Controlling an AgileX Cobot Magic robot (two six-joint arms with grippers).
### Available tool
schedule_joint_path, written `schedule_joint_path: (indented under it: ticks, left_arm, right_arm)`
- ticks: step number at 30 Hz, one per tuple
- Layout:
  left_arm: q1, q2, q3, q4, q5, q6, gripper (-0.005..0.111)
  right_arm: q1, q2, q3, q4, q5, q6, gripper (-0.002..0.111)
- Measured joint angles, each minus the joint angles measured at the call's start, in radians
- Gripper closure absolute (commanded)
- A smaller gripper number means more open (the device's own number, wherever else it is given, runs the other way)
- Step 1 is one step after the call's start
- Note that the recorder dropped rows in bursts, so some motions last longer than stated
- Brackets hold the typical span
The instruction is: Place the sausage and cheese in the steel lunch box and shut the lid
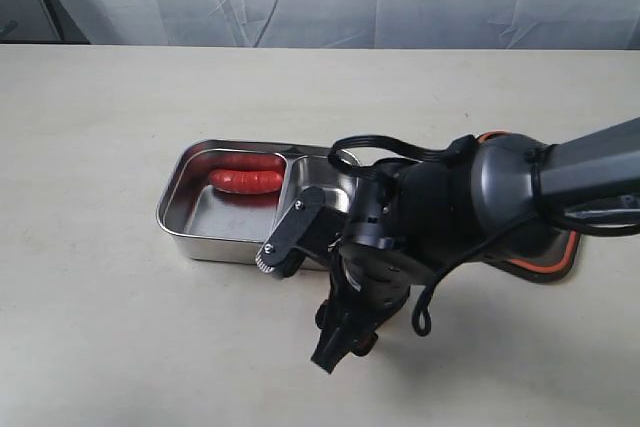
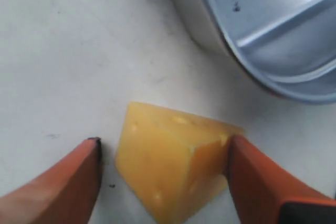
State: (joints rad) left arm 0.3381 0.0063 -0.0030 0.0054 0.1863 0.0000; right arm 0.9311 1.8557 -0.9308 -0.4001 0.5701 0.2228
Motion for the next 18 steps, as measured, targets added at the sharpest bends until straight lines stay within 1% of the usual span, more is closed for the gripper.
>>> schedule_joint_path:
  ticks: [2, 4, 6, 11, 13, 18]
  left_arm:
    - [0.0, 0.0, 0.0, 0.0, 0.0, 0.0, 0.107]
    - [0.0, 0.0, 0.0, 0.0, 0.0, 0.0, 0.107]
    - [0.0, 0.0, 0.0, 0.0, 0.0, 0.0, 0.107]
    - [0.0, 0.0, 0.0, 0.0, 0.0, 0.0, 0.107]
    - [0.0, 0.0, 0.0, 0.0, 0.0, 0.0, 0.107]
    - [0.0, 0.0, 0.0, 0.0, 0.0, 0.0, 0.107]
  right_arm:
    - [0.0, 0.011, 0.0, -0.009, -0.003, -0.001, 0.046]
    - [0.0, 0.016, 0.0, -0.011, -0.013, -0.003, 0.051]
    - [0.0, 0.019, -0.004, -0.003, -0.017, -0.003, 0.063]
    - [-0.002, 0.021, -0.01, 0.04, -0.012, -0.003, 0.097]
    - [-0.002, 0.021, -0.011, 0.056, 0.002, -0.003, 0.108]
    - [-0.002, 0.021, -0.016, 0.101, 0.024, -0.005, 0.109]
